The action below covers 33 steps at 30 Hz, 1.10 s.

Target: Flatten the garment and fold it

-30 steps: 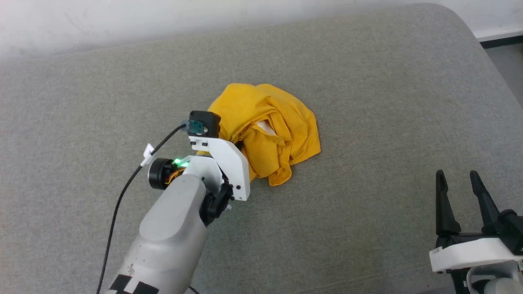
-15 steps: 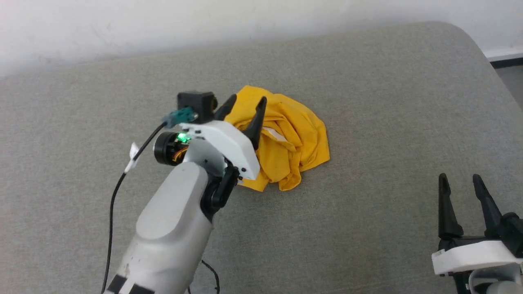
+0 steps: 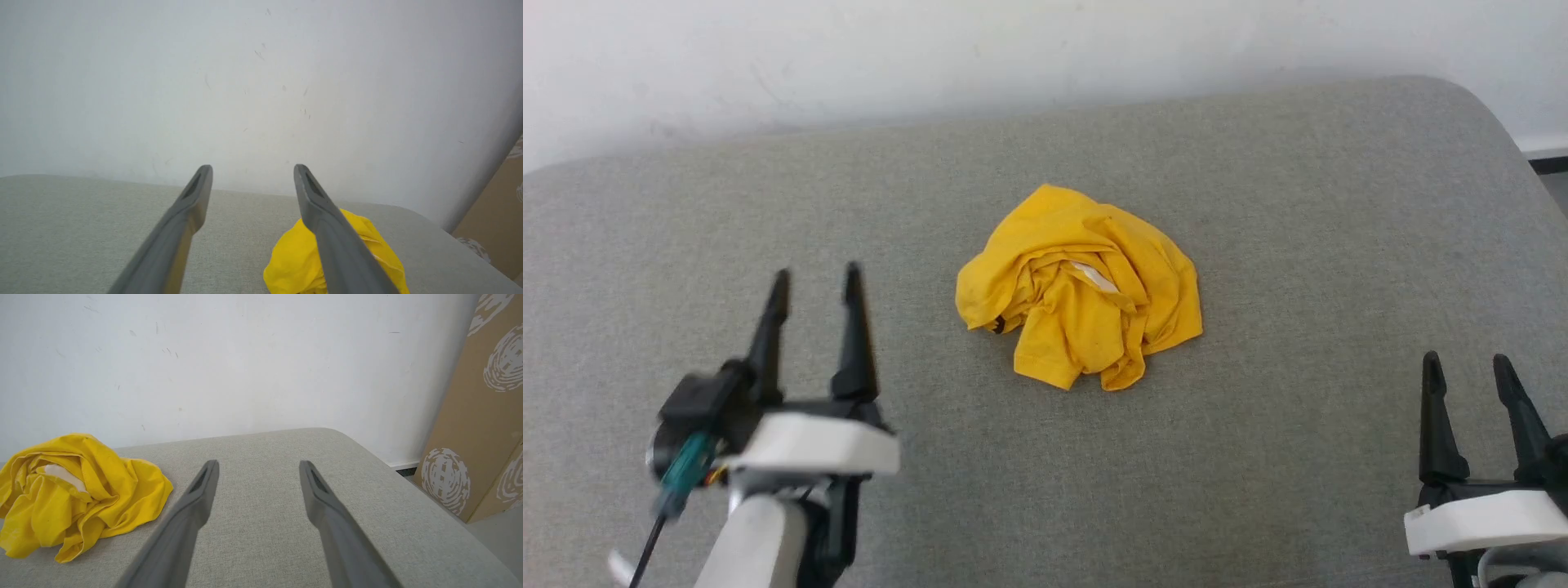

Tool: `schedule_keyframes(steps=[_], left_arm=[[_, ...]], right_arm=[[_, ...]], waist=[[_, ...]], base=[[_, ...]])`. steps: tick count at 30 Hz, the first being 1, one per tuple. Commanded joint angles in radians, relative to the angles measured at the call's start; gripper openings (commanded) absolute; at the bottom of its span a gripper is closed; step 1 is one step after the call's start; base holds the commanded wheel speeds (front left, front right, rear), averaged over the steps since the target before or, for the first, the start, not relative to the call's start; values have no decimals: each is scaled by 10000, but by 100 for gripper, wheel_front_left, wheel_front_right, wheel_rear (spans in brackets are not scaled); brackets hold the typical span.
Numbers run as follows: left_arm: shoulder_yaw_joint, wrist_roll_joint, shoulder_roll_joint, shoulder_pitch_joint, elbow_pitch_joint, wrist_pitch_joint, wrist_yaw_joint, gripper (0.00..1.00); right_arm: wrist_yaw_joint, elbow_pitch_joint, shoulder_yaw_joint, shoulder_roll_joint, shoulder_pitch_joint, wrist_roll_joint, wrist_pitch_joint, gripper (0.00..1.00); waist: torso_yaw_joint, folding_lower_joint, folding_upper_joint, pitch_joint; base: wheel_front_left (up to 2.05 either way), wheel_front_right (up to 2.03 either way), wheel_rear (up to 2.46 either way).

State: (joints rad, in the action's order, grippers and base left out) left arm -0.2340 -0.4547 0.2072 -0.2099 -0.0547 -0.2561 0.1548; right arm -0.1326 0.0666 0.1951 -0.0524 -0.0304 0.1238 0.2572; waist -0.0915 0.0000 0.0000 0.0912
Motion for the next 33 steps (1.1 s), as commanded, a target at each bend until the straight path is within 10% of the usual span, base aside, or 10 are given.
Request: schedule_keyframes(steps=[1, 14, 33], left_arm=[[433, 475, -119, 600, 577, -49, 135, 100], [1652, 2325, -1123, 3744, 1261, -55, -853, 100], [1997, 2471, -1557, 3295, 1295, -56, -1412, 100]], right_arm=[[19, -58, 18, 22, -120, -11, 45, 100], [19, -23, 126, 22, -589, 46, 45, 100], [19, -85, -315, 22, 1203, 518, -711, 100]], waist=[[88, 0, 0, -73], [711, 0, 0, -532], [1257, 0, 0, 151]], base=[[0, 0, 0], [0, 0, 0], [0, 0, 0]])
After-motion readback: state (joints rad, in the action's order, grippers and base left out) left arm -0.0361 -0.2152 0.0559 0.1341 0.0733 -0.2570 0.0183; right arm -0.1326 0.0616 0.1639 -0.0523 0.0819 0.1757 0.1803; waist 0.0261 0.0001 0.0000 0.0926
